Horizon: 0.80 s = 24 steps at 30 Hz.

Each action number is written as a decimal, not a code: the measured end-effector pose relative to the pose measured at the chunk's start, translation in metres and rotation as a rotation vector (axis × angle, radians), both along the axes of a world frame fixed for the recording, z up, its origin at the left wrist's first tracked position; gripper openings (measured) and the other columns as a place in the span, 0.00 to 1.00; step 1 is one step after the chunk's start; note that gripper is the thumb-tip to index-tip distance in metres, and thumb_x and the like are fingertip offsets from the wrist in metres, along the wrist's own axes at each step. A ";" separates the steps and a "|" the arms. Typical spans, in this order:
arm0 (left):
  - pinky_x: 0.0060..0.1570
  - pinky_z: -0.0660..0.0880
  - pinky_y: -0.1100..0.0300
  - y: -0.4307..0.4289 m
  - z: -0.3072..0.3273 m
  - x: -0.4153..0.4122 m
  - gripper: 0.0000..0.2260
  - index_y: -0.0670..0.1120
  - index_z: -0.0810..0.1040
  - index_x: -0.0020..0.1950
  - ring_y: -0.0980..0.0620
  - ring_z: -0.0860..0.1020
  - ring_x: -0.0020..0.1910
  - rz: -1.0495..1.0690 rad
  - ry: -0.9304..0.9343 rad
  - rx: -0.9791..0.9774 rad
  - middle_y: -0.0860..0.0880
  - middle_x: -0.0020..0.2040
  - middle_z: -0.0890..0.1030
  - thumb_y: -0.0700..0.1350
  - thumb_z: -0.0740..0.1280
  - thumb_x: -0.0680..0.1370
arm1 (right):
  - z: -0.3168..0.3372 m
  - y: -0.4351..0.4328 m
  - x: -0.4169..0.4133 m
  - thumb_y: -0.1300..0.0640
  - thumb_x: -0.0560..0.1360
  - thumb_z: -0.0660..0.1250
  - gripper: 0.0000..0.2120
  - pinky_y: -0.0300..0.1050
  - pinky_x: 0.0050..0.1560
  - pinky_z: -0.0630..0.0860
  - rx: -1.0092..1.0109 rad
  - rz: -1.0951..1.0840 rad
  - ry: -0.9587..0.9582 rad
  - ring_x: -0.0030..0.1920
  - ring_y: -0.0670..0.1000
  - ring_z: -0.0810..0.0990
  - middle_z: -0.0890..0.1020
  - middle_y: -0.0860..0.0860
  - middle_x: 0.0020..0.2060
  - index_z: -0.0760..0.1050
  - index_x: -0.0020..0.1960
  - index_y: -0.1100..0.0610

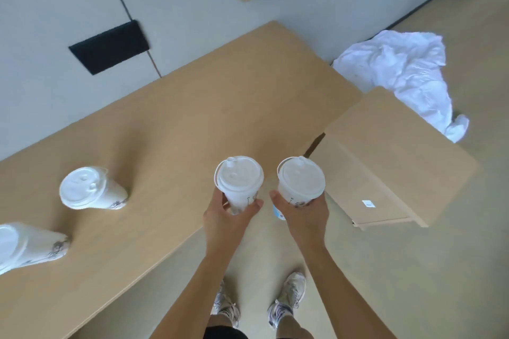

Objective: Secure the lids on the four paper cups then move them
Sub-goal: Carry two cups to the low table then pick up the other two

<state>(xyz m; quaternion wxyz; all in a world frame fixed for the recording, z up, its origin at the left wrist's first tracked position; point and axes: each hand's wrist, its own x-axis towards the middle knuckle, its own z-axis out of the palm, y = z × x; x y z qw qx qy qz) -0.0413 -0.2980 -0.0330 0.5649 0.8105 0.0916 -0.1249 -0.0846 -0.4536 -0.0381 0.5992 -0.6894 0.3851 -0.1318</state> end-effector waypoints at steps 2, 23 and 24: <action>0.44 0.71 0.79 -0.046 0.003 -0.002 0.28 0.56 0.76 0.63 0.73 0.79 0.47 -0.083 -0.010 -0.012 0.72 0.45 0.82 0.48 0.84 0.67 | 0.002 -0.044 -0.013 0.54 0.63 0.87 0.34 0.25 0.49 0.74 -0.005 -0.068 0.005 0.52 0.31 0.80 0.84 0.38 0.54 0.76 0.64 0.47; 0.55 0.75 0.67 -0.431 -0.133 0.026 0.31 0.70 0.74 0.59 0.63 0.82 0.56 -0.731 -0.007 -0.109 0.68 0.53 0.83 0.46 0.84 0.66 | -0.131 -0.377 -0.068 0.51 0.61 0.87 0.33 0.24 0.42 0.72 -0.123 -0.583 0.198 0.45 0.33 0.80 0.83 0.40 0.42 0.73 0.60 0.49; 0.57 0.75 0.67 -0.444 -0.145 0.031 0.33 0.70 0.73 0.60 0.63 0.81 0.57 -0.763 -0.022 -0.108 0.68 0.54 0.83 0.45 0.84 0.66 | -0.143 -0.389 -0.068 0.49 0.61 0.86 0.33 0.24 0.42 0.71 -0.128 -0.606 0.215 0.45 0.34 0.81 0.83 0.41 0.41 0.74 0.59 0.50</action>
